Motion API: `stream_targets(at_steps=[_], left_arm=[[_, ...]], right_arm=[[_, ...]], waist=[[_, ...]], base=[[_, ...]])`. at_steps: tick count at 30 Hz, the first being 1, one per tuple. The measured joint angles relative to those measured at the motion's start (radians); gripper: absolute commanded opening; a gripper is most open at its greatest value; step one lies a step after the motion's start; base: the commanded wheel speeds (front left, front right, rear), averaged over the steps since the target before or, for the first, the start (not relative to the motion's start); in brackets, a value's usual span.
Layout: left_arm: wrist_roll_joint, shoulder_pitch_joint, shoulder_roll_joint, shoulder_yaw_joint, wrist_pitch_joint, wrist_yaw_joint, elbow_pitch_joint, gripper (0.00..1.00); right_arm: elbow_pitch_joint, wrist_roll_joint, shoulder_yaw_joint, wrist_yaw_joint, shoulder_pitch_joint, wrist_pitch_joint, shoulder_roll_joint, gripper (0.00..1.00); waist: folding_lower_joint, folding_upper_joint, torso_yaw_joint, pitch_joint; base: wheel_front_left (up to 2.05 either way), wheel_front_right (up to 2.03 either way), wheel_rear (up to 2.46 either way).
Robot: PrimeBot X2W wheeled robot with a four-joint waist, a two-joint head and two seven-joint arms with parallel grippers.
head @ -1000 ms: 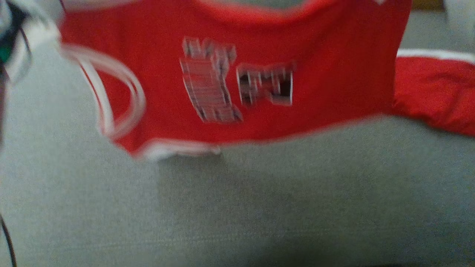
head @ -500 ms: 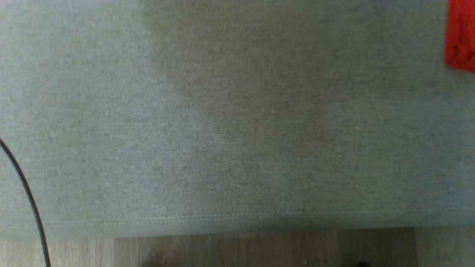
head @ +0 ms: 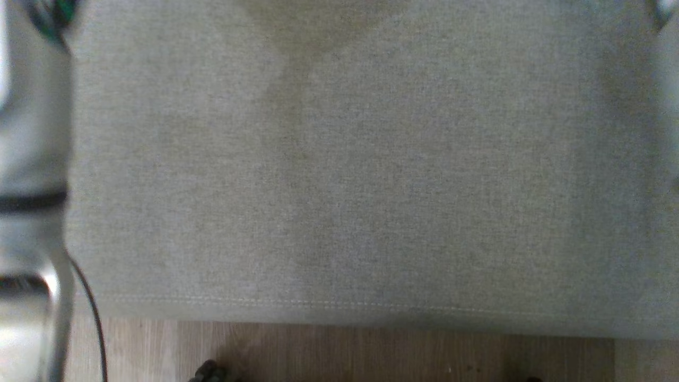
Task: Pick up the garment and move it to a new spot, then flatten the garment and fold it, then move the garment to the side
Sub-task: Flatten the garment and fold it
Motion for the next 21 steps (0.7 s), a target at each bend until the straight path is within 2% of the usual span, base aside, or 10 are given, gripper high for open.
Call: stream_targets(at_steps=[3,7,10,15,21], left_arm=[[0.017,0.158,0.007,-0.04,0.0,-0.001,-0.033,0.0],[0.031,0.324,0.022,-0.075,0.0,-0.008,-0.076,0.0],[0.032,0.431,0.052,-0.099,0.001,-0.008,-0.089,0.0],[0.026,0.623,0.095,-0.08,0.001,-0.008,-0.124,0.0],[0.065,0.773,0.135,-0.079,0.001,-0.008,-0.148,0.0]], right_arm=[[0.047,-0.01,-0.01,0.0,0.108,-0.012,0.027,0.0],[0.097,-0.021,-0.003,0.0,0.202,-0.032,0.03,0.0],[0.148,-0.026,0.033,0.0,0.262,-0.034,0.045,0.0],[0.212,-0.027,0.134,0.0,0.365,-0.028,0.079,0.0],[0.232,0.007,0.213,0.0,0.421,0.003,0.072,0.0]], waist=[[0.0,0.0,0.005,-0.034],[-0.0001,0.0001,0.012,-0.092],[-0.0001,0.0001,0.014,-0.142],[-0.0001,0.0001,0.008,-0.227],[-0.0001,0.0001,0.005,-0.298]], base=[[0.0,0.0,0.0],[0.0,0.0,0.0],[0.0,0.0,0.0],[0.0,0.0,0.0],[0.0,0.0,0.0]])
